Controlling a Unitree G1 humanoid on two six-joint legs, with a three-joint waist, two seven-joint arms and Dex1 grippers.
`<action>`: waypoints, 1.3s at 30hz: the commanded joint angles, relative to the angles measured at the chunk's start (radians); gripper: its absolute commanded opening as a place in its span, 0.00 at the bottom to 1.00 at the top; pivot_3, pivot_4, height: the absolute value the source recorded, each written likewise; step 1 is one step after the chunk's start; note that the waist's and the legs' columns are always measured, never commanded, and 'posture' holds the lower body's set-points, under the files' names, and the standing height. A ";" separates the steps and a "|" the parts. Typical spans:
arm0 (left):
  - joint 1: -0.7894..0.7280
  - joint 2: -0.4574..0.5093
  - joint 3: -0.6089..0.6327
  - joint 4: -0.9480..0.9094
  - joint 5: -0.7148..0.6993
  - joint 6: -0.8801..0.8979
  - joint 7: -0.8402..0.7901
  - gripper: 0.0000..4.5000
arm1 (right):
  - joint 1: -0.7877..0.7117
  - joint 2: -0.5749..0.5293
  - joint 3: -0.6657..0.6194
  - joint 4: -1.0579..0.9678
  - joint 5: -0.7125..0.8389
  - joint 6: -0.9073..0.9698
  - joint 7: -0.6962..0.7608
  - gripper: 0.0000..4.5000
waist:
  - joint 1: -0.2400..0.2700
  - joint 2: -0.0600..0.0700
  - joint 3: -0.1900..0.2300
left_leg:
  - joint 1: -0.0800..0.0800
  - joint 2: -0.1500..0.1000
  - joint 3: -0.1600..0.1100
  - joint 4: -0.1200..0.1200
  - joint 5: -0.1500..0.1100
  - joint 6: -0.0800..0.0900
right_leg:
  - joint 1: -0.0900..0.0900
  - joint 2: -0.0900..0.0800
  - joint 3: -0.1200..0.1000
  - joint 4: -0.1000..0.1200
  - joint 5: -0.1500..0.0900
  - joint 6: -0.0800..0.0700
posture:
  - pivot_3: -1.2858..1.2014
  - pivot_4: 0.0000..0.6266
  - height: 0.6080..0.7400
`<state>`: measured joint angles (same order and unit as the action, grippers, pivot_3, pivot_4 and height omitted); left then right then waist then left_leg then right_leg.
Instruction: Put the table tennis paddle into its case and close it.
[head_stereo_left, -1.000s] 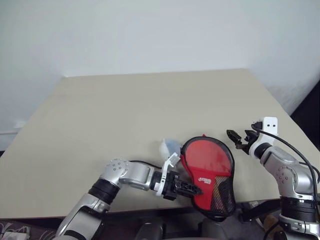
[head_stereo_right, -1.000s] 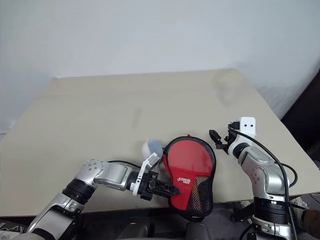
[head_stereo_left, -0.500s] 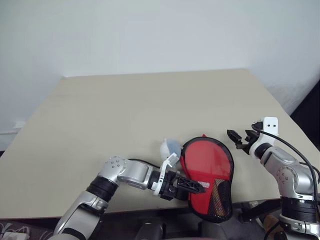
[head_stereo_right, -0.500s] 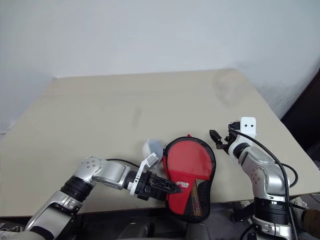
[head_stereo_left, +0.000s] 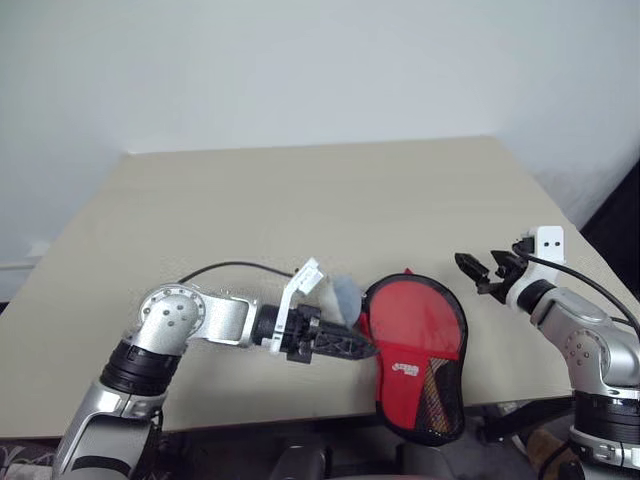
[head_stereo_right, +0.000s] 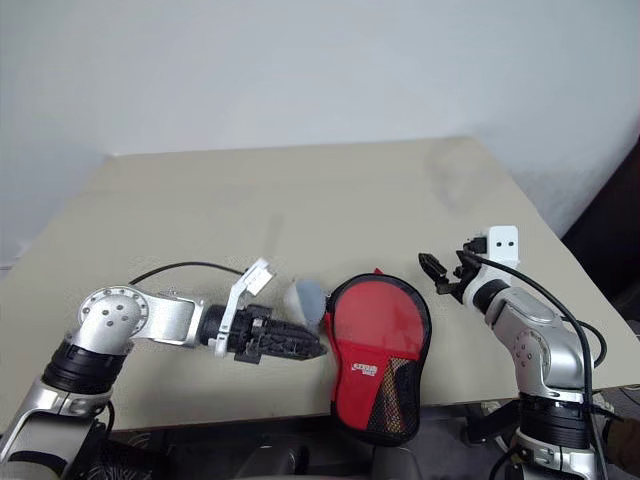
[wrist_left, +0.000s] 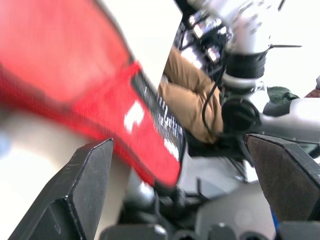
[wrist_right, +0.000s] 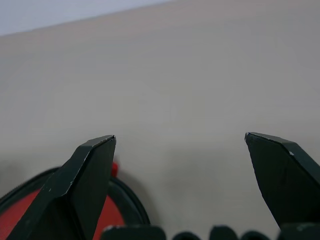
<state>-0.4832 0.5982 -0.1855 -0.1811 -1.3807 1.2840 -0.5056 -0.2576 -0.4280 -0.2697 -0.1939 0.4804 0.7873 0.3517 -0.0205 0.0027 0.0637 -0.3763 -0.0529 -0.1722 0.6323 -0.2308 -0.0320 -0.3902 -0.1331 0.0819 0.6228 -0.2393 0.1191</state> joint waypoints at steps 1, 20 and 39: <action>-0.029 -0.062 -0.070 -0.012 0.184 -0.096 -0.047 1.00 | -0.046 -0.001 -0.012 0.001 -0.004 -0.044 -0.005 1.00 | 0.000 -0.001 0.000 | 0.000 0.000 0.000 0.000 0.000 0.000 | 0.000 0.000 0.000 0.000 0.000 0.000 | 0.52 0.00 1.00; 0.102 -0.182 -0.392 0.094 1.013 -0.719 -0.220 1.00 | -0.078 -0.005 0.021 0.037 -0.048 -0.113 -0.004 1.00 | 0.000 -0.001 0.000 | 0.002 0.000 0.000 0.000 0.000 0.001 | 0.002 0.000 0.001 0.000 0.000 0.001 | 0.52 0.00 1.00; 0.056 -0.170 -0.108 -0.020 0.881 -0.545 -0.301 1.00 | -0.101 0.016 0.078 0.040 -0.005 -0.111 0.096 1.00 | -0.001 -0.001 0.000 | 0.001 0.000 -0.001 0.001 0.000 0.001 | 0.001 0.000 0.000 0.001 0.001 0.002 | 0.52 0.00 1.00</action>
<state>-0.4146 0.4469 -0.3194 -0.1681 -0.4842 0.7310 -0.8207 -0.3425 -0.4095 -0.1969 -0.1025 0.4413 0.6812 0.4152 -0.0219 0.0019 0.0637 -0.3753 -0.0528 -0.1728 0.6329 -0.2305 -0.0311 -0.3891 -0.1327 0.0822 0.6240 -0.2386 0.1206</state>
